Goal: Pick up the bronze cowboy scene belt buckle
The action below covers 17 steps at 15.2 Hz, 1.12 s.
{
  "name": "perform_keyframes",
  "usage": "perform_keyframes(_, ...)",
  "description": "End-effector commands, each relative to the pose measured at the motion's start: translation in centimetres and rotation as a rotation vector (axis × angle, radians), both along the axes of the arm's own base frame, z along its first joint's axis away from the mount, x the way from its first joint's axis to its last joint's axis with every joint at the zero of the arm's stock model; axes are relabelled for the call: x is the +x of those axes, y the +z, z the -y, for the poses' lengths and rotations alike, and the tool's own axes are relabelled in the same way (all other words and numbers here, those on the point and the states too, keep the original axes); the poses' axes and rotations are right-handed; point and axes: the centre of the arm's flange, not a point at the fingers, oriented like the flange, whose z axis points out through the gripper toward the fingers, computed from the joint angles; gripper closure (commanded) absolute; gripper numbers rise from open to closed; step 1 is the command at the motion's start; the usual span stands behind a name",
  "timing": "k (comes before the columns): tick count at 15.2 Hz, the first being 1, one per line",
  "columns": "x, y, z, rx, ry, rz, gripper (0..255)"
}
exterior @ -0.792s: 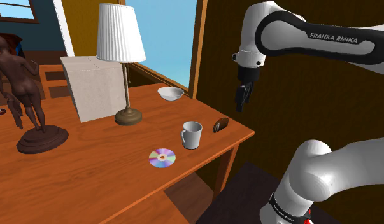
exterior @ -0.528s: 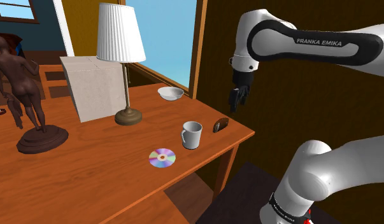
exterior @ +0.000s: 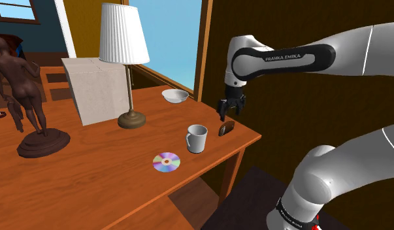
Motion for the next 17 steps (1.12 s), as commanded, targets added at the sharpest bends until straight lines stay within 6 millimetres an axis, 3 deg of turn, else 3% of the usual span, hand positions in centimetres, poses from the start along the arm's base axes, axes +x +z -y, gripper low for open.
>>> perform_keyframes(1, 1.6, -2.0, 1.0, 0.002, -0.088, 0.011, 0)
perform_keyframes(4, 3.7, -4.7, 3.0, 0.006, -0.214, 0.025, 0)
perform_keyframes(12, 3.8, -8.8, 3.1, 0.006, -0.219, 0.025, 0)
perform_keyframes(14, 3.8, -8.8, 3.1, 0.006, -0.219, 0.025, 0)
perform_keyframes(15, 3.8, -8.8, 3.1, 0.006, -0.219, 0.025, 255)
perform_keyframes(17, 3.8, -8.8, 3.1, 0.006, -0.219, 0.025, 255)
